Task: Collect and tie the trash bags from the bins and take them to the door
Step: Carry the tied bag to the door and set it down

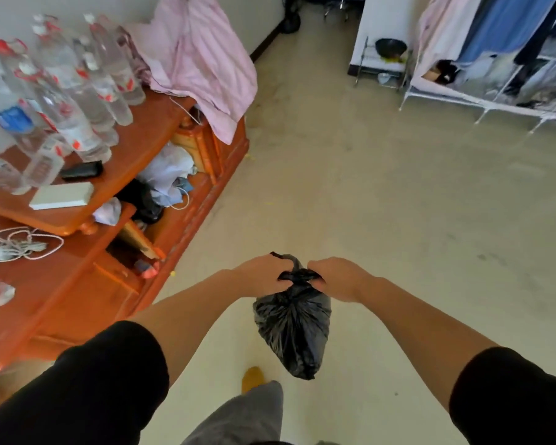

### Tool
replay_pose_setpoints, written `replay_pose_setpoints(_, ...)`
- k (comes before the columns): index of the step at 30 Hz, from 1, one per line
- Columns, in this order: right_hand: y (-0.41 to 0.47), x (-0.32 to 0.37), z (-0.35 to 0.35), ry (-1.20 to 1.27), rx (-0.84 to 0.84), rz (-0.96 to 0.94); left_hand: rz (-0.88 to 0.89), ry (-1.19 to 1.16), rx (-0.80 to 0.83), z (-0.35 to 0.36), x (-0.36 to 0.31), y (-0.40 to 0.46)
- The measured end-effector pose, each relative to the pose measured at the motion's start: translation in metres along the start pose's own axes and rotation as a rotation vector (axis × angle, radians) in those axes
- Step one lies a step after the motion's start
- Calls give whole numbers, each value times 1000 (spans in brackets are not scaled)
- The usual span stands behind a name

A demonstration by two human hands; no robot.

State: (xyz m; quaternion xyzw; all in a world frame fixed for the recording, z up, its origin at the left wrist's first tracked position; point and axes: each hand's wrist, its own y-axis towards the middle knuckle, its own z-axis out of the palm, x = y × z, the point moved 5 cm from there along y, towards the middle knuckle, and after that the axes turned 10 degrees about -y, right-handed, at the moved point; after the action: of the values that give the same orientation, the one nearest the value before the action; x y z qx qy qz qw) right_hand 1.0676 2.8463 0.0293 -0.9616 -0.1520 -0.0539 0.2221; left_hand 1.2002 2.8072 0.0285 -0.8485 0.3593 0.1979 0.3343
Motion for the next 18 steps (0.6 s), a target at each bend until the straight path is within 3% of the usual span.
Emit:
replay_pose_setpoints(9, 132, -74, -75, 137, -86, 85, 71, 10, 16, -129, 64, 124)
replay_pose_setpoints(18, 263, -219, -152, 132, -89, 42, 1, 16, -41, -246, 93, 297)
